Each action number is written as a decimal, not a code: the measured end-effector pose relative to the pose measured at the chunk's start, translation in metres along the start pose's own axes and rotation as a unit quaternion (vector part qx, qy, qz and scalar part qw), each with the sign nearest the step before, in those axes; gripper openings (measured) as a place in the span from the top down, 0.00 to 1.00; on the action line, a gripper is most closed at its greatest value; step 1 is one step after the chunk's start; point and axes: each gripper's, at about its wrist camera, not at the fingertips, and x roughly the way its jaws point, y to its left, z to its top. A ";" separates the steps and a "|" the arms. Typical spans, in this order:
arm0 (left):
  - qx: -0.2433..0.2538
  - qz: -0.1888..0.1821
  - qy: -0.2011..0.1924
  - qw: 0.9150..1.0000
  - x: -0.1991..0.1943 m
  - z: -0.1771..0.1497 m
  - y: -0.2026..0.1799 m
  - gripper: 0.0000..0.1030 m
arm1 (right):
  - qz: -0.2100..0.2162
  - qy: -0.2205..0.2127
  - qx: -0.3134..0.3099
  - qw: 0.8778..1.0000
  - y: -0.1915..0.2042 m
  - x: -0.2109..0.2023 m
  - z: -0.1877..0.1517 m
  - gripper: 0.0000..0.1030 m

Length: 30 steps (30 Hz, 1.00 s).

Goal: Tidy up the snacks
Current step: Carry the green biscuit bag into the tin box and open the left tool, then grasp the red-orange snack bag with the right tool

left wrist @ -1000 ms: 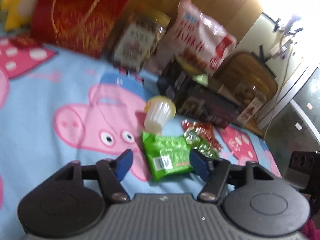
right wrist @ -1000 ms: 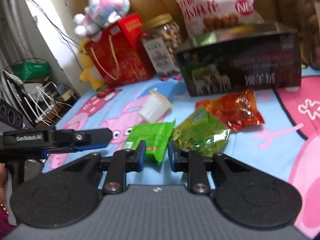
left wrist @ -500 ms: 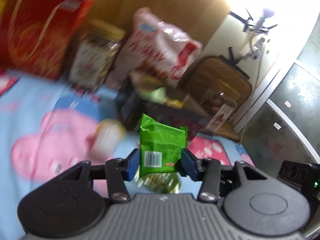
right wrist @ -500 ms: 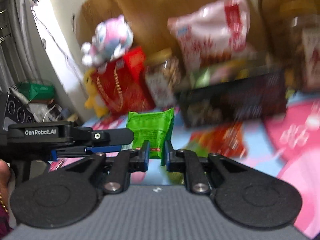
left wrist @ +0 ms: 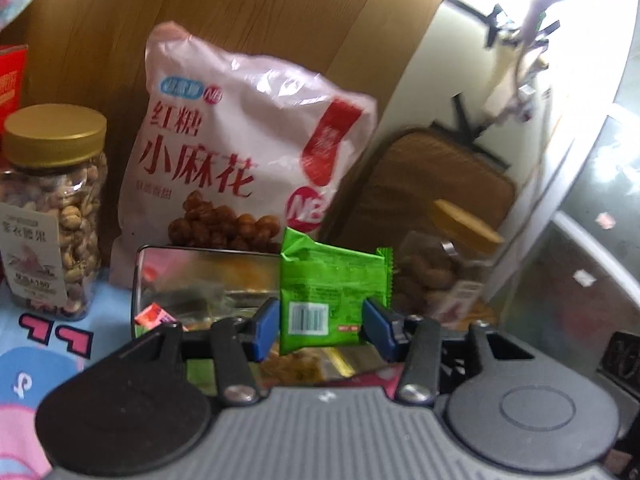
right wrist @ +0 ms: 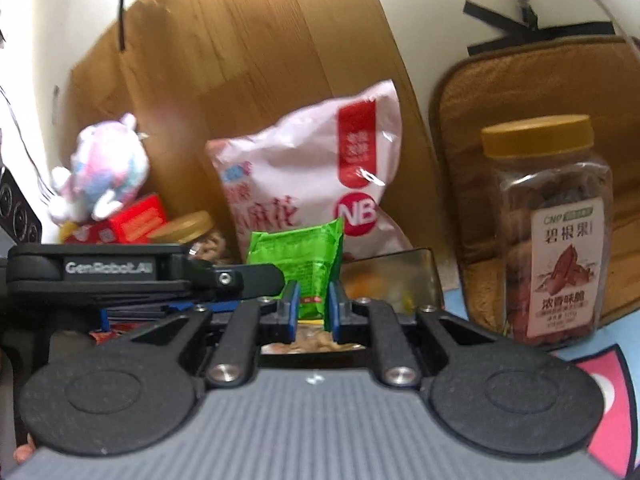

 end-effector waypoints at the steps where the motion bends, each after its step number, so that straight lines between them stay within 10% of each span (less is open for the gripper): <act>1: 0.001 0.011 0.002 1.000 0.004 0.000 0.001 0.55 | -0.004 0.007 -0.006 1.000 0.000 0.005 -0.001 0.79; 12: -0.010 -0.001 -0.052 0.999 -0.075 -0.018 0.024 0.47 | 0.010 -0.026 0.030 0.999 -0.003 -0.042 -0.026 0.75; 23: -0.072 -0.029 0.008 0.997 -0.120 -0.100 0.049 0.47 | 0.028 0.143 0.108 0.983 -0.014 0.009 -0.056 0.45; 25: -0.080 -0.027 0.015 0.996 -0.120 -0.107 0.051 0.47 | 0.033 0.149 0.087 0.985 -0.007 0.014 -0.056 0.51; 26: -0.081 -0.026 0.019 0.996 -0.121 -0.109 0.052 0.47 | 0.038 0.158 0.074 0.984 -0.002 0.014 -0.057 0.71; 30: -0.083 -0.026 0.025 0.996 -0.124 -0.117 0.053 0.47 | 0.055 0.135 0.094 0.985 0.002 -0.018 -0.062 0.80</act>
